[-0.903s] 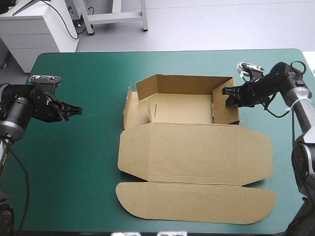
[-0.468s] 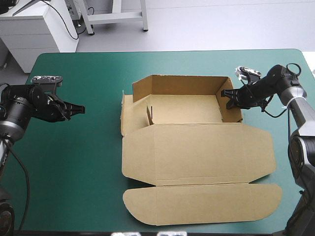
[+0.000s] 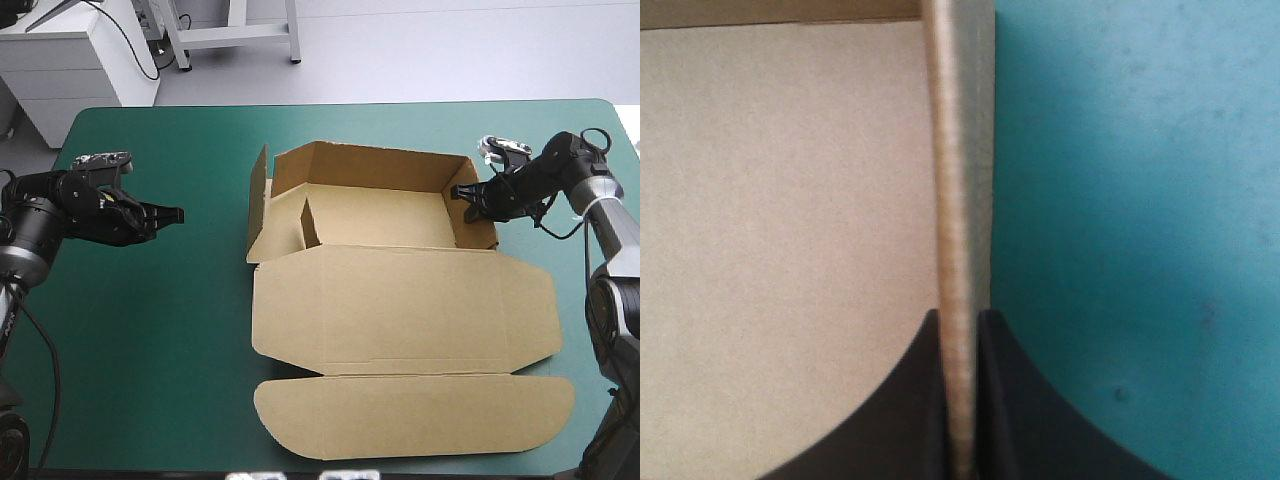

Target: Fold the box

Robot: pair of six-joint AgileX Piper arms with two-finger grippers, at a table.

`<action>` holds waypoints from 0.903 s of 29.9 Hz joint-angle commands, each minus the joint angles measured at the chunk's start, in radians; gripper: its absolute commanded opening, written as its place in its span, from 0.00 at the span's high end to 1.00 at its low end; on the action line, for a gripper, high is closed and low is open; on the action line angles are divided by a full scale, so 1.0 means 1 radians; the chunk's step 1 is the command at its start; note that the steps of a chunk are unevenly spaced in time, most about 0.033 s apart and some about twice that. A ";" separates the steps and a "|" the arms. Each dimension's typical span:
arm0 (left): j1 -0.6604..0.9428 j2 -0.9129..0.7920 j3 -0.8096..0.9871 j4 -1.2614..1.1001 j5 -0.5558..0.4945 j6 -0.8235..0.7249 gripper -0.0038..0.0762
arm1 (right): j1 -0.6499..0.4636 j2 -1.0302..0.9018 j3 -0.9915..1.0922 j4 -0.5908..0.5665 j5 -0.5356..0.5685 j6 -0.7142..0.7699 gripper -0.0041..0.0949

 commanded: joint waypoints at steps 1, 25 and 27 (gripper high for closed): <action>0.001 -0.030 -0.024 -0.106 -0.079 -0.002 0.96 | 0.002 -0.100 -0.022 0.047 0.026 -0.020 0.97; 0.001 0.052 -0.024 -0.807 -0.102 0.342 0.96 | 0.002 -0.310 -0.022 0.192 0.017 -0.055 0.97; 0.001 0.050 -0.024 -0.821 -0.088 0.332 0.96 | 0.002 -0.310 -0.022 0.192 -0.004 -0.057 0.97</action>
